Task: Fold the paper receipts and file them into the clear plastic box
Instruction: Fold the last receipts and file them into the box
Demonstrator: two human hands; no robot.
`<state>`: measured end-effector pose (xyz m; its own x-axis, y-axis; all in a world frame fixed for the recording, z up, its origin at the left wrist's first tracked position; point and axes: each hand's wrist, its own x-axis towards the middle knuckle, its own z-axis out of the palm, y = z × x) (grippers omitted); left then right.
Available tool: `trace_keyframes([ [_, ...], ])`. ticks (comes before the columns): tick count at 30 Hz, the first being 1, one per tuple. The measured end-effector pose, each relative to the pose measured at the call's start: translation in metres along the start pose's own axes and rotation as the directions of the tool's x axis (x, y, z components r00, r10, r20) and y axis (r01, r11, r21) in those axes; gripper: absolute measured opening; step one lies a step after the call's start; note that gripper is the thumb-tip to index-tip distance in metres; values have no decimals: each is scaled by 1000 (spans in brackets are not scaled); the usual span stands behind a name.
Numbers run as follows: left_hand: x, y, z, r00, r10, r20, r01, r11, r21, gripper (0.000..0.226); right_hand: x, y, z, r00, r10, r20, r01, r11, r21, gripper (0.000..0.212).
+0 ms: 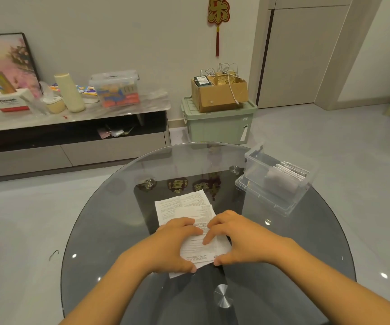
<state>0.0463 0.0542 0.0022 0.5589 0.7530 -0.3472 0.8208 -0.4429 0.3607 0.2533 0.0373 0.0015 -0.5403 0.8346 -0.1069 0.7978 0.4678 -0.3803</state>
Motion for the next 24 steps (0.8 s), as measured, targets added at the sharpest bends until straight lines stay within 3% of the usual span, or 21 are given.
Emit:
trace_keyframes([
  [4,-1,-1,-4,1000,31,4,-31,999,-35,79,-2,-1,-3,999,1,-48,2,998,62,25],
  [7,-3,1,-8,999,43,-25,-45,993,-105,63,-3,2,-9,998,52,-30,-45,982,182,17],
  [11,-4,4,-12,998,36,-59,-51,958,-281,37,-1,7,-13,986,161,-32,-145,947,286,12],
  [13,-1,5,-11,996,21,-85,-51,928,-370,27,2,5,-11,972,221,-82,-183,926,330,22],
  [16,7,6,-6,970,-74,-231,-20,925,-380,8,7,4,-4,942,303,-144,-226,891,394,20],
  [19,14,6,0,919,-188,-346,32,912,-410,13,13,4,0,924,351,-153,-262,871,416,15],
  [24,22,3,11,912,-200,-358,73,938,-338,48,19,4,5,921,377,-95,-329,887,325,49],
])
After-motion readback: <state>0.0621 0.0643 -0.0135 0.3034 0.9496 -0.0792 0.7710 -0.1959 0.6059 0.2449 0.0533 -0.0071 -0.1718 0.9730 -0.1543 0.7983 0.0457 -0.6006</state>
